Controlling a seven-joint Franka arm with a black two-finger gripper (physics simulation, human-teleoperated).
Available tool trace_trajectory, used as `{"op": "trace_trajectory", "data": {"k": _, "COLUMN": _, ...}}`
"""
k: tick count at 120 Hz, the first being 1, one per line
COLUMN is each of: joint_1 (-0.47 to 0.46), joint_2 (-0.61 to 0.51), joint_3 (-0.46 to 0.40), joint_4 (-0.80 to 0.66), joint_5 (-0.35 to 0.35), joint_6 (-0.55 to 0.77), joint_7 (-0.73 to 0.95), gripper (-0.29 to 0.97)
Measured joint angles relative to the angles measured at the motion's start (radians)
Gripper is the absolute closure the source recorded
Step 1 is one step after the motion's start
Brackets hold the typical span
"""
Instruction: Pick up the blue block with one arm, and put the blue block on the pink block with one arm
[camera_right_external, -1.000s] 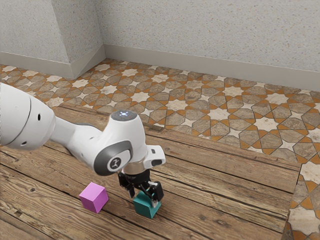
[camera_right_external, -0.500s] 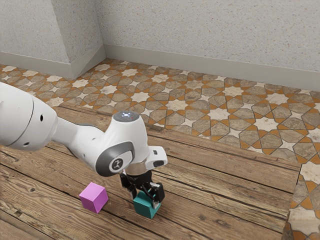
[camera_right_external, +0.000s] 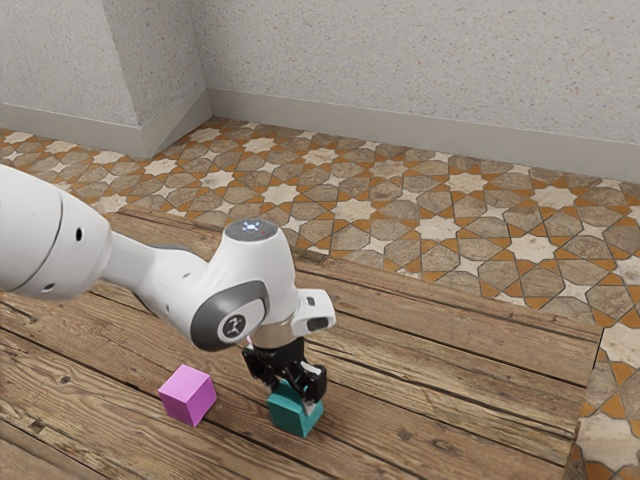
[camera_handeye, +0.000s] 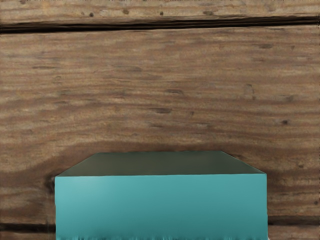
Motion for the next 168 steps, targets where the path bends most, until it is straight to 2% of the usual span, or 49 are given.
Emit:
{"op": "trace_trajectory", "data": {"k": 31, "joint_1": -0.008, "joint_2": -0.085, "joint_3": 0.006, "joint_4": -0.021, "joint_5": 0.006, "joint_6": -0.009, "joint_7": -0.015, "gripper": 0.37}}
{"op": "trace_trajectory", "data": {"k": 82, "joint_1": 0.009, "joint_2": -0.257, "joint_3": 0.027, "joint_4": -0.091, "joint_5": 0.032, "joint_6": -0.083, "joint_7": -0.034, "gripper": 0.37}}
{"op": "trace_trajectory", "data": {"k": 109, "joint_1": 0.011, "joint_2": -0.331, "joint_3": 0.091, "joint_4": -0.133, "joint_5": 0.088, "joint_6": -0.124, "joint_7": -0.039, "gripper": 0.37}}
{"op": "trace_trajectory", "data": {"k": 168, "joint_1": 0.011, "joint_2": -0.407, "joint_3": 0.237, "joint_4": -0.166, "joint_5": 0.24, "joint_6": -0.194, "joint_7": -0.039, "gripper": 0.37}}
